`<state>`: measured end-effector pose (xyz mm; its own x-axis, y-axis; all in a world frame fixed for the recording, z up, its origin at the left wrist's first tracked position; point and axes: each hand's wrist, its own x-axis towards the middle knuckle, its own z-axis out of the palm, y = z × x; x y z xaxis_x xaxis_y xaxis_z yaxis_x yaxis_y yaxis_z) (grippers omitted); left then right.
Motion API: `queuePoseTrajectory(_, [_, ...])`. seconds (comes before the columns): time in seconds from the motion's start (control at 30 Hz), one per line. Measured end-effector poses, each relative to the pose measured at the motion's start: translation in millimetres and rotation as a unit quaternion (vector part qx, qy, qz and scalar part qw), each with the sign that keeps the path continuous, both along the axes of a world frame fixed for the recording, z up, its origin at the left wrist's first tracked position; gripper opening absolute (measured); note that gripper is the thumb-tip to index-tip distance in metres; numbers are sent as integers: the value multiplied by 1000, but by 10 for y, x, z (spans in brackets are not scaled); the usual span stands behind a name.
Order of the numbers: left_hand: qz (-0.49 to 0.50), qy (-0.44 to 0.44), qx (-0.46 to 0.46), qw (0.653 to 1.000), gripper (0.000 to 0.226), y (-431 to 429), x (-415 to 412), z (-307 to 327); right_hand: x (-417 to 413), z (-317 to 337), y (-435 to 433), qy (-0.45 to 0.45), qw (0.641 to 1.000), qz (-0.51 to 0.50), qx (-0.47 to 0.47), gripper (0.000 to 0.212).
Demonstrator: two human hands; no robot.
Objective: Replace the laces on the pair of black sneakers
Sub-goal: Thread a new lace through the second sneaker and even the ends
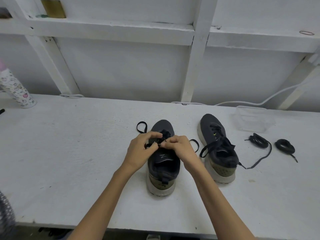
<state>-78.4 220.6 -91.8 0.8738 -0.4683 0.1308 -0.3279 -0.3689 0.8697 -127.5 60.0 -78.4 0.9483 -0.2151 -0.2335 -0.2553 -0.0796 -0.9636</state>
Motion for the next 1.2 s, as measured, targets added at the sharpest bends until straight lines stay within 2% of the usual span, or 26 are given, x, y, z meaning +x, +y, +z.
queuePoseTrajectory(0.07, [15,-1,-4,1000,37,37,-2,-22,3,34,-42,10,998,-20,54,11])
queuePoseTrajectory(0.2, [22,-33,25,999,31,55,-9,-41,4,55,-145,27,988,-43,147,12])
queuePoseTrajectory(0.33, [33,-41,34,998,34,-65,-12,-54,-30,74,-109,6,996,-2,93,12])
queuePoseTrajectory(0.47, [81,-3,-14,997,34,-166,-51,-102,-55,65,-109,-14,997,-17,79,20])
queuePoseTrajectory(0.57, [95,-14,-15,995,18,-206,-90,-102,-30,65,-98,-48,997,-20,48,23])
queuePoseTrajectory(0.7, [90,-31,-14,995,16,-220,-100,-83,30,145,-62,-90,995,-18,-26,18])
queuePoseTrajectory(0.8, [62,-43,-8,997,9,-209,-74,-73,58,174,-57,-98,995,-12,-33,13])
queuePoseTrajectory(0.87, [42,-42,-18,998,20,-185,-44,-64,63,185,-58,-90,995,-10,-32,10])
queuePoseTrajectory(0.97, [33,0,-111,993,48,-149,13,-10,46,196,-60,-82,996,-11,-34,8])
queuePoseTrajectory(1.07, [-37,119,-214,969,52,-183,22,79,39,211,-59,-91,994,-15,-60,8])
queuePoseTrajectory(1.13, [-67,143,-198,967,46,-236,12,65,45,227,-77,-86,994,-22,-56,9])
queuePoseTrajectory(1.2, [-66,115,-172,976,40,-278,-6,-7,52,263,-103,-76,996,-25,-35,10])
